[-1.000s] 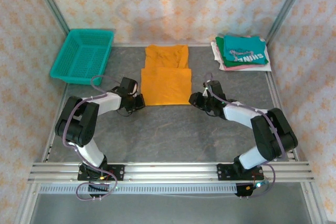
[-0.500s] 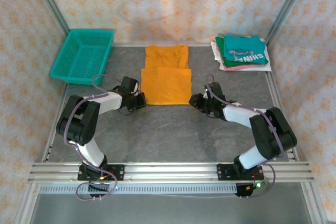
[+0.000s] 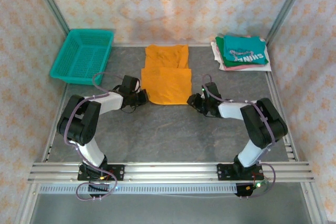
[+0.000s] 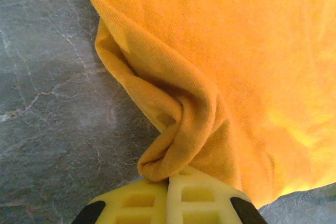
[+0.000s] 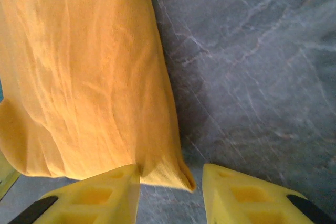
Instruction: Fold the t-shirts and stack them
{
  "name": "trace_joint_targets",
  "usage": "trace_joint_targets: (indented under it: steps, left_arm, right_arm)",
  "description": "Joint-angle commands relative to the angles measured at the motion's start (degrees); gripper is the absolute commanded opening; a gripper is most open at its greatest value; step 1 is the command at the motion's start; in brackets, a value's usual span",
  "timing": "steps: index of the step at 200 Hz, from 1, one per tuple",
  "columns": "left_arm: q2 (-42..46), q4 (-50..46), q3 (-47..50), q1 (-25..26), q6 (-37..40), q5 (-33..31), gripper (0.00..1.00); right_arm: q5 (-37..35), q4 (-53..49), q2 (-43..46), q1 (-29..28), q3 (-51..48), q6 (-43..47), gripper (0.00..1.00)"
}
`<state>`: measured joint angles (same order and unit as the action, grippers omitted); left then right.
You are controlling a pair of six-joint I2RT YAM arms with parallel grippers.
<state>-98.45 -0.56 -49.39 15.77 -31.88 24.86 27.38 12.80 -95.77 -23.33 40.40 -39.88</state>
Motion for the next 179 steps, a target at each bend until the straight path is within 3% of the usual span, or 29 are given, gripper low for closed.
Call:
trace_joint_targets:
  steps: [1, 63, 115, 179]
  left_arm:
    - [1.1, 1.5, 0.5, 0.3, 0.1, -1.0, 0.00]
    - [1.6, 1.1, 0.4, 0.3, 0.2, -1.0, 0.00]
    - [4.7, 0.6, 2.0, 0.2, 0.6, -2.6, 0.00]
    - [10.9, -0.8, 11.1, 0.4, 0.7, 0.9, 0.00]
  right_arm:
    - [0.0, 3.7, -1.8, -0.2, 2.1, -1.6, 0.37]
    - [-1.5, 3.9, -4.6, -0.2, 4.7, -2.1, 0.33]
    - [-4.2, 1.3, -2.8, -0.2, 3.5, -0.8, 0.00]
    - [1.4, 3.1, 6.7, -0.8, -7.7, 0.8, 0.00]
